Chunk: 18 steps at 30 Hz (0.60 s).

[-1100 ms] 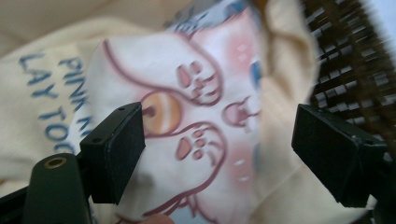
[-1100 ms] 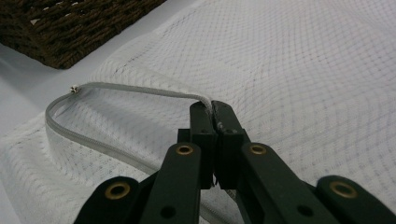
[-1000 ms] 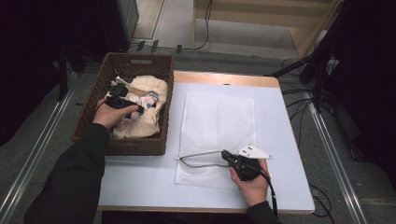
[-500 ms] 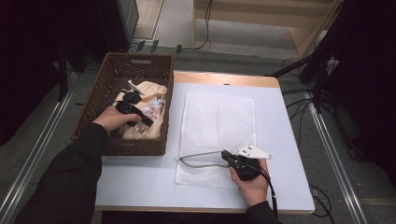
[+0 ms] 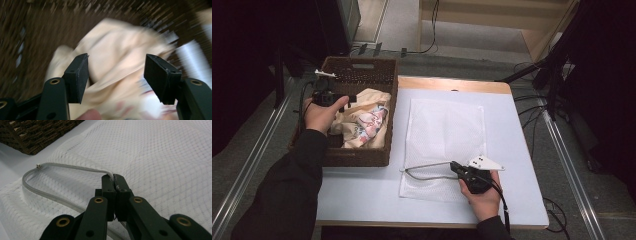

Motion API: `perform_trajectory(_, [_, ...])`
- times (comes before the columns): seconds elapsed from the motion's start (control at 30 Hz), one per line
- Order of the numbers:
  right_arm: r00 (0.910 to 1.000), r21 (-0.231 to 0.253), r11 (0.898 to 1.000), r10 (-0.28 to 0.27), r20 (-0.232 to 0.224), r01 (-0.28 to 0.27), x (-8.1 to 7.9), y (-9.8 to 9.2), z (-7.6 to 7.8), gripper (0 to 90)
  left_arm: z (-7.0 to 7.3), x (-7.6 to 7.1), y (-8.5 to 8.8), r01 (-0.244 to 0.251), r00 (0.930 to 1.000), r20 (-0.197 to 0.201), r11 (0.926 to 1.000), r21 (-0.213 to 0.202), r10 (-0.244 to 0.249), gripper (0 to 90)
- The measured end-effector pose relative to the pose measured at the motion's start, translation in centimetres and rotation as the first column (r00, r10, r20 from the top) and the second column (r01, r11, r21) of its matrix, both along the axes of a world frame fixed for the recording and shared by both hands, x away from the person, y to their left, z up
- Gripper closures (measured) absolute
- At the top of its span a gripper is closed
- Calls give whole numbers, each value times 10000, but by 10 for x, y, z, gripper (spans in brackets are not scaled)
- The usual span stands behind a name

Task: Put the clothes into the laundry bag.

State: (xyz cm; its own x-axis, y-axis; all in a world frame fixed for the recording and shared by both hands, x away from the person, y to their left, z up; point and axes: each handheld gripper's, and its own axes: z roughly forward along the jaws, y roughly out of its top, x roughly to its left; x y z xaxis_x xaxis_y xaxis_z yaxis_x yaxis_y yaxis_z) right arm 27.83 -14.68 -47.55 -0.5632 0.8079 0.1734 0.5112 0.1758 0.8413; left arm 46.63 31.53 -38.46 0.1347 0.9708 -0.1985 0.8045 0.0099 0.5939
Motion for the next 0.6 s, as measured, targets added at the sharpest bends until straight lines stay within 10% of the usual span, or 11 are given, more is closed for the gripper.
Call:
perform_trajectory(0.23, [10000, 0, 10000, 40, -41, -40, 0, 0, -2, 899, -33, 5, 0, 221, 9818, -1894, 9992, 340, -153, 318])
perform_trajectory(0.37, [10000, -23, 10000, 50, -72, -50, 0, 1, -3, 899, -38, 7, -2, 835, 9563, -2782, 9959, -336, -895, 708])
perform_trajectory(0.43, [10000, 30, 10000, 43, -42, -43, 0, 0, -2, 899, -32, 7, -4, 1002, 9564, -2710, 9940, -441, -1084, 847])
perform_trajectory(0.53, [10000, 67, 10000, 45, -79, -44, 0, -1, -2, 899, -19, 4, -10, 1704, 9620, -1868, 9724, -1594, -1992, 871])
perform_trajectory(0.57, [10000, 59, 10000, 48, -61, -48, 0, -1, -2, 899, -15, 2, -13, 2044, 9598, -1509, 9578, -2020, -2367, 872])
perform_trajectory(0.6, [10000, 60, 10000, 28, -75, -27, 0, -1, -3, 900, -10, 0, -19, 2634, 9463, -1148, 9268, -2678, -3022, 872])
